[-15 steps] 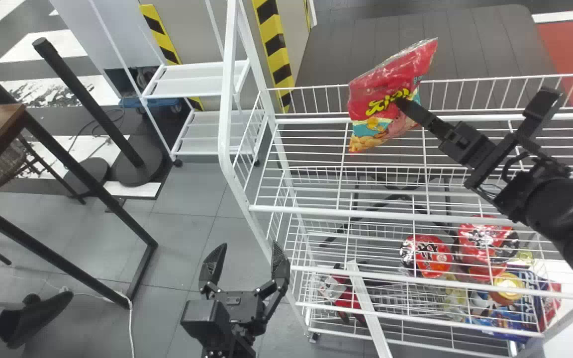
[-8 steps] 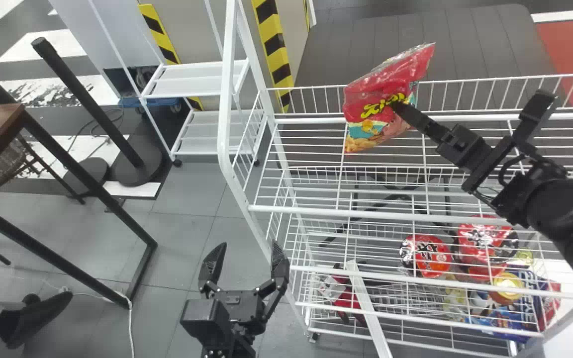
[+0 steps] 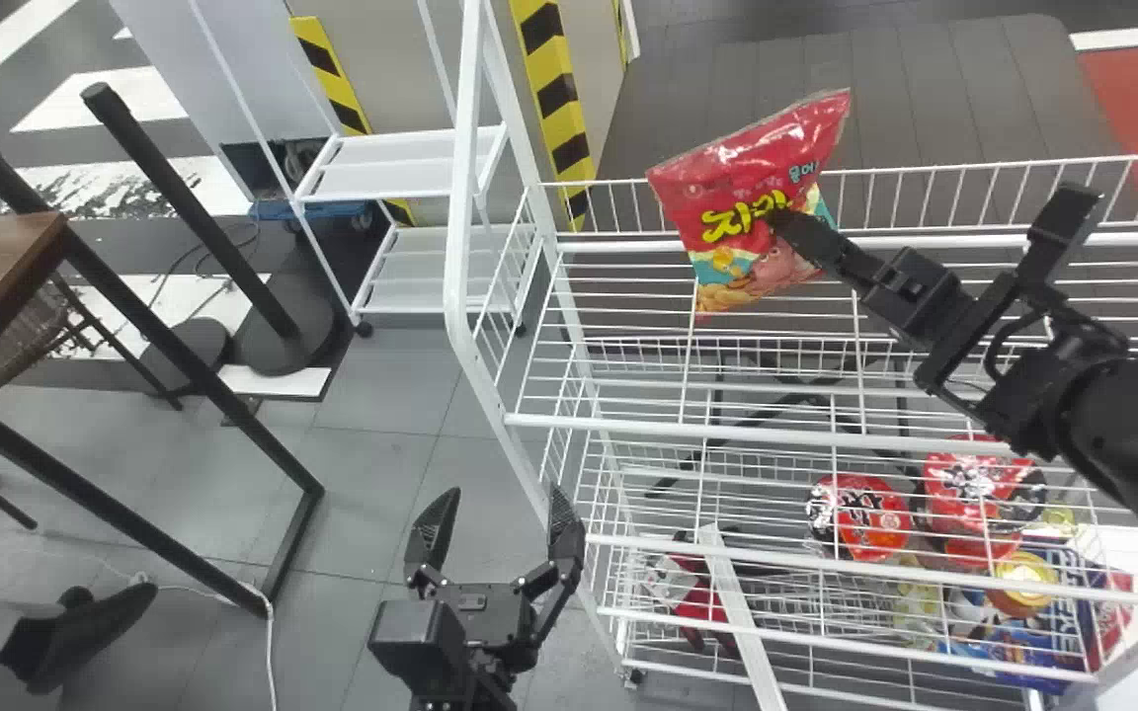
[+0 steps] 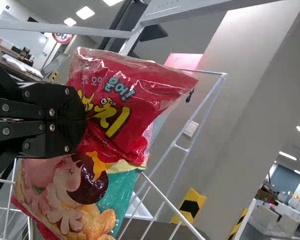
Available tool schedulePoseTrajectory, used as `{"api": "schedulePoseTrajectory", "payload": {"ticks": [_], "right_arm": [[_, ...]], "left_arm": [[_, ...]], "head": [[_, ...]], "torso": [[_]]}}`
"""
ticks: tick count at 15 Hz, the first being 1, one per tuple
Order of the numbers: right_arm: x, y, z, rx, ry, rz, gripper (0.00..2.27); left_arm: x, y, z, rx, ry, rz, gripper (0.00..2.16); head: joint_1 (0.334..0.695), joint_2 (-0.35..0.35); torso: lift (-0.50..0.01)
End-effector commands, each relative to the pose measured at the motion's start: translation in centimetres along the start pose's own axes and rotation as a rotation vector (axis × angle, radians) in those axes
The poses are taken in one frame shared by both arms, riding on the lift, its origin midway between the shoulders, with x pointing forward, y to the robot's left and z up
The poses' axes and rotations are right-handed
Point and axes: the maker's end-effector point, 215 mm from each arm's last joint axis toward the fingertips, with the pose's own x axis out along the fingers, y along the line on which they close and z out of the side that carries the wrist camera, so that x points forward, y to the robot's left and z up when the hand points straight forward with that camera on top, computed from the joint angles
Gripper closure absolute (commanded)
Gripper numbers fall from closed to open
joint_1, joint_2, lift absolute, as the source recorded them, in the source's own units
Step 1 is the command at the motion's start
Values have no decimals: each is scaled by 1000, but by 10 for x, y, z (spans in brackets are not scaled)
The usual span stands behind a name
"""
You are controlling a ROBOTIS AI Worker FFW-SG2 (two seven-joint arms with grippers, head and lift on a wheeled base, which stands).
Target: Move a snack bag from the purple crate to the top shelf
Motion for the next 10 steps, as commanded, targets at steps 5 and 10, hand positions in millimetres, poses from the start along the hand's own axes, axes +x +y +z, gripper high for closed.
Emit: {"api": "schedulePoseTrajectory", "payload": {"ticks": [5,10], "right_arm": [[2,16,-4,-14,-29,-36,1953],[0,24,-3,-15,-57,-60,1953]], "left_arm": [[0,0,0,4,0,-2,83],[0,-1,0,7,0,-3,83]], "head": [[695,282],[695,289]], "torso": [[10],[10]]}}
